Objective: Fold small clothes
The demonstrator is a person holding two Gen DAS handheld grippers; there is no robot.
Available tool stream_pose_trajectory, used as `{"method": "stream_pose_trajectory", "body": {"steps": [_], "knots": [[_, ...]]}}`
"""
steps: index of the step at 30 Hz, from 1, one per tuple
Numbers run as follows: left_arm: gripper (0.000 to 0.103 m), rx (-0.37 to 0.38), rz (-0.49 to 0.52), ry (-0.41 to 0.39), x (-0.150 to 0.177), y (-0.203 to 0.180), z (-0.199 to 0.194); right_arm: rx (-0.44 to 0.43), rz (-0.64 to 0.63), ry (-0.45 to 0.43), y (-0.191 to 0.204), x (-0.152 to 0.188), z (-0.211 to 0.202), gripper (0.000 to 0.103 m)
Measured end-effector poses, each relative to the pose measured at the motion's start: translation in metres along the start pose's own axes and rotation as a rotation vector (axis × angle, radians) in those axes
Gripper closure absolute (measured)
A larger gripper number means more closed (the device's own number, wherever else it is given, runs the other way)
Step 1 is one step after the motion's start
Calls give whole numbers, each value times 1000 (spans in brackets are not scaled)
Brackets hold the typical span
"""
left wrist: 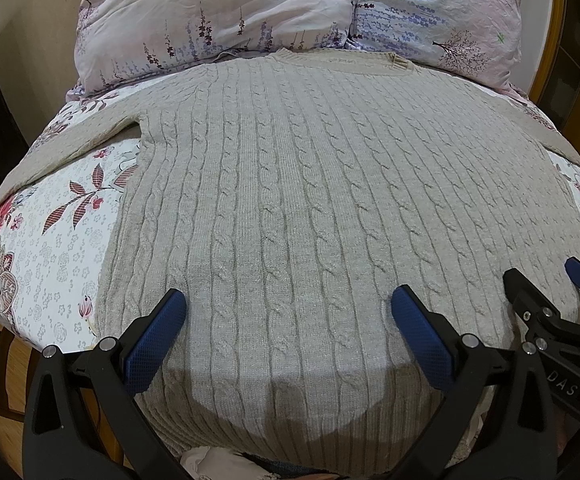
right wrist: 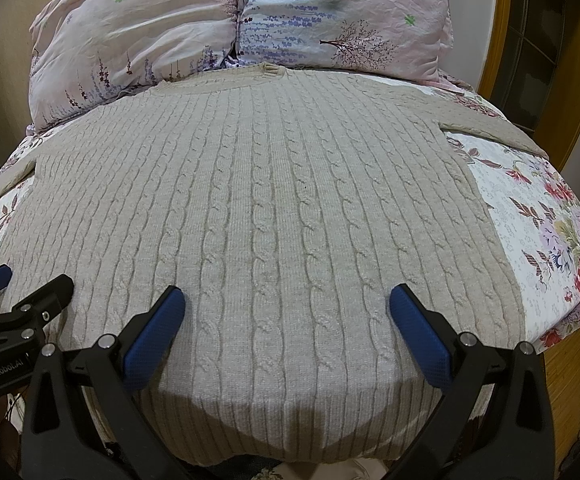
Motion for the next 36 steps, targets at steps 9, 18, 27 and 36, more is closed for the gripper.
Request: {"method": "stream_pose_trajectory", "body": {"steps": [9,18,27,36], "knots": [[1,0,0,0,0,0,0,0,0,0,0,0,0,2],[1,5,4,18,-4,1,3,-1,-7,12,0,-2,2,2],[1,14,15,56,-1,1,5,-11,-24,42,2,0,6,2],[1,40,65,123,-5,-3,11,-74,-100,59,5,-2,9,2]]}}
Point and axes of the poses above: each gripper's, at about its wrist camera, not at the fingertips, and z roughly the way its jaws point, y to its left, x to its underside, the point moved 9 cm from there along z, roughly the way its jaws point, and after that the axes turned 6 degrees about z, right-handed, at the moved point
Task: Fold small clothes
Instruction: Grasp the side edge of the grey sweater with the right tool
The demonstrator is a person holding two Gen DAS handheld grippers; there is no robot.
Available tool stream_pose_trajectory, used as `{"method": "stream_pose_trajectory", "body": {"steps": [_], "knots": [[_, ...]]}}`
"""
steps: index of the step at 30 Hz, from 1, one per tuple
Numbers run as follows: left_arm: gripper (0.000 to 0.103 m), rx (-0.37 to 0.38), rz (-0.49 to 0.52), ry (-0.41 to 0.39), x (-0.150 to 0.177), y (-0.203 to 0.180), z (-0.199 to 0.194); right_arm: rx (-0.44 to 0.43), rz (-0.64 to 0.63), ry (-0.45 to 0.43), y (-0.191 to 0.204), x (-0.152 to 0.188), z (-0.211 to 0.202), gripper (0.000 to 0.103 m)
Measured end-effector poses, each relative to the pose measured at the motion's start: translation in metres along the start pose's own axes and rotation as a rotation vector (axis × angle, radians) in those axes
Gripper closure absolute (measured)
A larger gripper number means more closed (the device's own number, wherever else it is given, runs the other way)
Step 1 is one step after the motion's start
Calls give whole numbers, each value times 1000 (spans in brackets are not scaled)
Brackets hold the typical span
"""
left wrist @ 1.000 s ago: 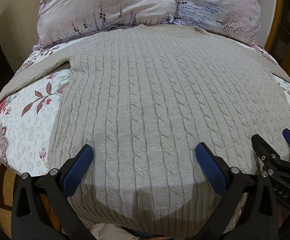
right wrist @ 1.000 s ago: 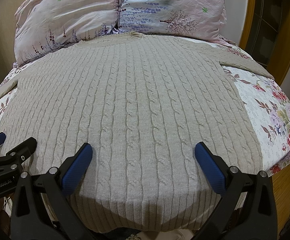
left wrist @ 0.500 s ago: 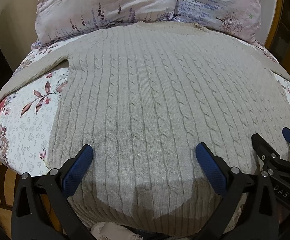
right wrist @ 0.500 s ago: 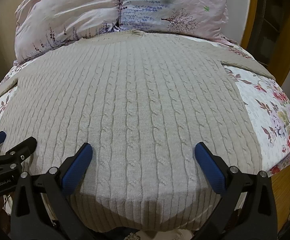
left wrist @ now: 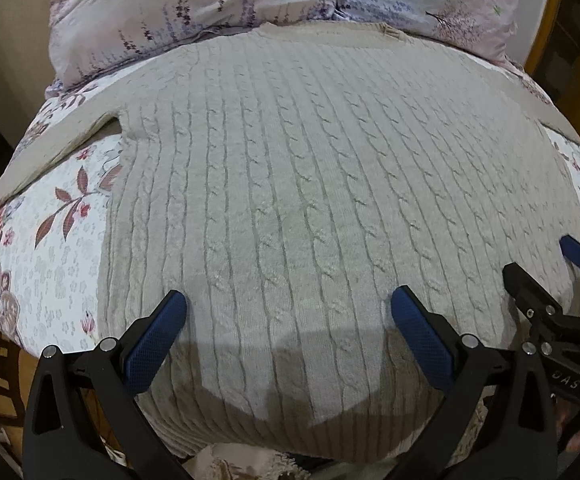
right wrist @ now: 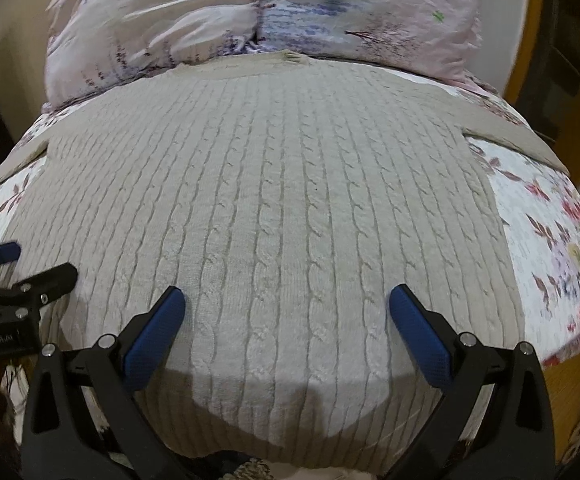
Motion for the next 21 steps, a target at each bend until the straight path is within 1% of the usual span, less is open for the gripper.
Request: {"method": "stream_pose_trajectory", "body": {"steps": [2,4,5,7,10,12,13,14,15,16,17,20,21], "knots": [[1,7,17,7,-3,-1,0,-35,-40,-9,1,-2,1,2],[1,20,41,-2,-9,-1,0,-74,-82,-19,0,-6,2,2],[1,22,43,-3,-11,0,-1,-76,-83,-17,-3,-9,3,2],[1,35,43,-34,-21,4,-3,-75,-40,-37,-17,-22,1,2],[1,55,23,-81,-37,13,-4,-86,121,-88,-61,-57,-4,3],[1,78,5,-106,-50,21,-2,-79,259,-108,-103,-82,-2,9],[1,89,-1,-112,-54,23,0,-71,346,-109,-130,-96,1,16],[1,109,-9,-121,-59,26,1,-66,405,-106,-149,-104,5,23],[1,127,-18,-129,-63,27,2,-66,470,-103,-169,-110,9,25],[1,147,-31,-138,-68,30,3,-71,538,-100,-189,-116,13,31],[1,157,-45,-147,-74,35,4,-76,638,-90,-217,-122,21,36],[1,133,-59,-171,-84,43,5,-66,808,-75,-270,-132,41,47],[1,114,-55,-186,-91,47,5,-54,851,-71,-284,-133,46,48]]}}
Point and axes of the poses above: each gripper's, at about its wrist camera, not at the fingertips, and z roughly the way its jaws point, y to its left, x to its underside, the point moved 9 cm from there along z, roughly the way its jaws point, and after that the axes turned 6 degrees about z, right-handed, at the moved point
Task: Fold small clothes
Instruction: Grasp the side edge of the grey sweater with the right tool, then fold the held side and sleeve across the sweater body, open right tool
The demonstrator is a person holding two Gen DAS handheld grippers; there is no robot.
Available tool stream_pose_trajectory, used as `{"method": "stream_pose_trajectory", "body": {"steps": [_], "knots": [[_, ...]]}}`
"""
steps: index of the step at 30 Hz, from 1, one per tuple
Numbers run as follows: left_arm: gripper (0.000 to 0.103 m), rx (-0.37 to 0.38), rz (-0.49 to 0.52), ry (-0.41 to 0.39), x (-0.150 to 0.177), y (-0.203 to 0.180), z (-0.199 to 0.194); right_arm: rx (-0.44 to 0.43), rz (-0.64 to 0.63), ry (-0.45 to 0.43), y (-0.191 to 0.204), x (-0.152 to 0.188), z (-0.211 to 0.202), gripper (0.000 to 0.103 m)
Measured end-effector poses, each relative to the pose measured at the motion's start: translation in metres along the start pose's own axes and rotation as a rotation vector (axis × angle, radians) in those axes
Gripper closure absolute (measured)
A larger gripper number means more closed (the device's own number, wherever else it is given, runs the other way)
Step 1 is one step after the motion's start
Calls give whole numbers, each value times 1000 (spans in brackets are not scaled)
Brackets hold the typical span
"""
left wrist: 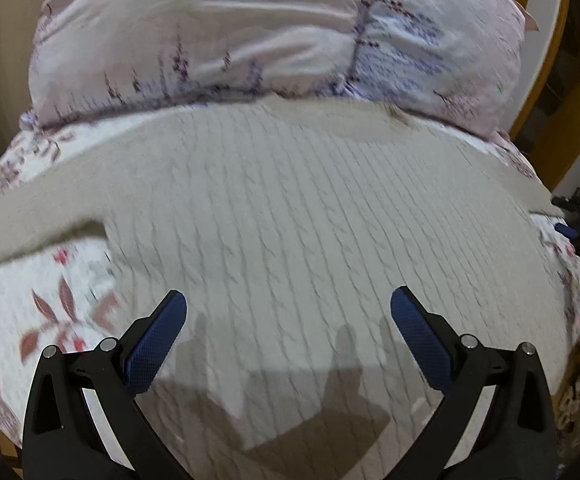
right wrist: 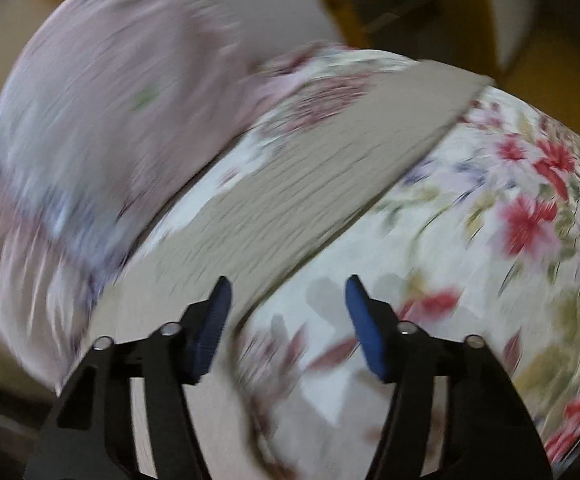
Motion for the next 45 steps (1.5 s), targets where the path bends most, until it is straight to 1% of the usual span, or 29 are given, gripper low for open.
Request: {"method": "stream_pose_trajectory", "body": {"steps": [2,5,9,13,15,16,20,22,25,28,30,32,34,37,38,39,40,42,44,45], "knots": [[1,-13,11,-16,-7,2,0,22,92,-2,-19,-21,10,50],[1,-18,25,-13,-19,4,6,31,167,-6,-38,-39,18,53],[1,-15,35,8,-29,1,16,30,198,-22,-45,-56,29,57],[1,-14,30,9,-38,1,24,43,218,-47,-55,-71,35,71],[1,-12,15,14,-41,3,28,40,246,-59,-62,-75,32,76],[1,-8,4,17,-42,5,30,34,253,-65,-65,-77,33,80],[1,25,-41,33,-42,8,39,83,191,-90,-66,-78,35,93],[1,45,-64,44,-42,10,43,86,171,-95,-64,-79,35,94],[1,85,-88,42,-43,10,47,86,117,-137,-50,-83,30,95],[1,131,-98,29,-46,8,46,71,18,-200,-22,-86,15,95],[1,161,-103,16,-48,5,45,30,-50,-226,5,-82,4,95],[1,177,-107,4,-50,4,43,-39,-132,-233,40,-71,-6,95],[1,192,-114,-7,-53,3,41,-104,-214,-226,73,-52,-15,95],[1,200,-123,-24,-58,3,40,-231,-360,-167,130,0,-23,95],[1,203,-124,-29,-59,2,39,-271,-416,-128,149,24,-22,95],[1,205,-127,-35,-60,2,38,-297,-464,-91,162,47,-19,95],[1,208,-129,-41,-61,3,38,-315,-522,-37,174,76,-12,95],[1,213,-128,-54,-64,2,36,-306,-587,48,183,115,4,96],[1,202,-115,-66,-66,1,34,-256,-634,133,181,148,29,95],[1,193,-98,-74,-67,0,33,-236,-644,157,179,156,38,95]]}}
Point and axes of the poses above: each gripper's, at about its wrist camera, not at the fingertips, and z roughly the way its jaws point, y to its left, x to its underside, the point moved 9 cm from there along z, roughly the way its jaws point, and after that the axes turned 6 degrees about z, right-handed, at the moved point
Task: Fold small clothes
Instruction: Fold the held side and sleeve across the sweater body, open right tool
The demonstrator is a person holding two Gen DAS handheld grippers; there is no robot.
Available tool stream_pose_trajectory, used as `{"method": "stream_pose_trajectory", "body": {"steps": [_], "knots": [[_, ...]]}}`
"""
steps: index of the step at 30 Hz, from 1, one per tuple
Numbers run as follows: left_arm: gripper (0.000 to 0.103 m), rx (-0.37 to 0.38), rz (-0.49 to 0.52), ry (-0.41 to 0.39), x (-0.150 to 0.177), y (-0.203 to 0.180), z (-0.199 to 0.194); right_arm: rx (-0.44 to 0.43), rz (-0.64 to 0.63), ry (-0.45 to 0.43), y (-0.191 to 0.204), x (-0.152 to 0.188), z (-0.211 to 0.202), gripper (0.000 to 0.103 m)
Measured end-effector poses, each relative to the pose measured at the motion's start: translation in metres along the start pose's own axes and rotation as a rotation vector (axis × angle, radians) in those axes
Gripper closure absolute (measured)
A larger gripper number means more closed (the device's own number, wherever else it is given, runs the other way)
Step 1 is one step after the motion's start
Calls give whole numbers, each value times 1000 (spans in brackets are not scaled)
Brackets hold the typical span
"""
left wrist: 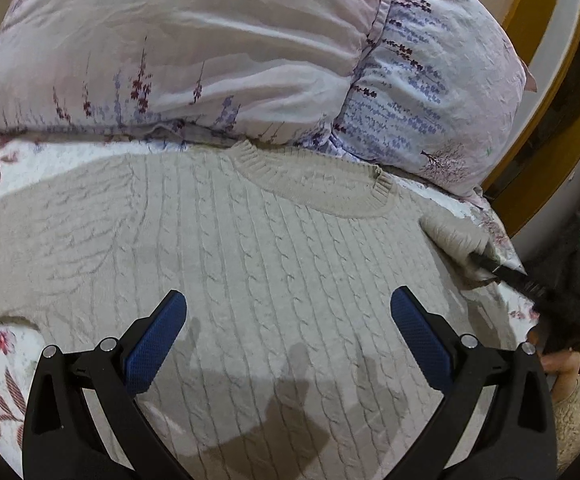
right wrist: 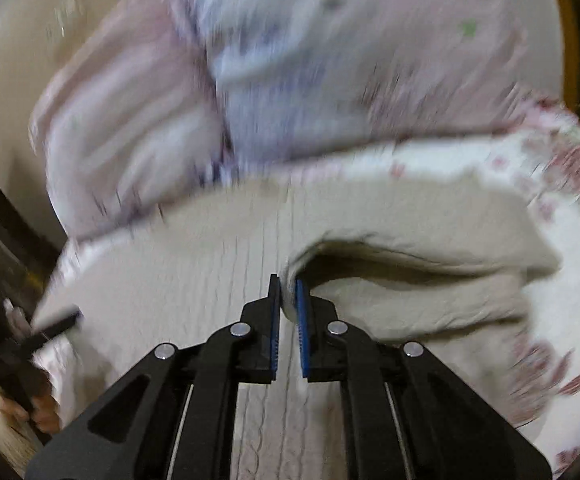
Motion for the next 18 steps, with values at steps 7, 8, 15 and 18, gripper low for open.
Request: {"method": "stream_pose_trajectory", "body": {"steps": [7,8,15,18], "knots": [[1,108,7,-24,-4,-11,-3,-93,230,19,-25,2,-7,52],[1,111,5,-23,-6,-12,-1,-94,265,7,-30,-1,-10,52],[1,198,-56,7,-10,-13,10,59,488,-57,-93,-26,-13,86],[1,286,-145,10,-10,-8,10,153,403,-106,-84,-40,-15,94]]}}
Point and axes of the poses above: each gripper's, at about its wrist camera, not at the fingertips, and z roughly the way its jaws point, y to its left, x to its underside, the point moved 9 cm from there along z, roughly the way its jaws point, and after that the axes turned 6 degrees about z, right-handed, at the moved point
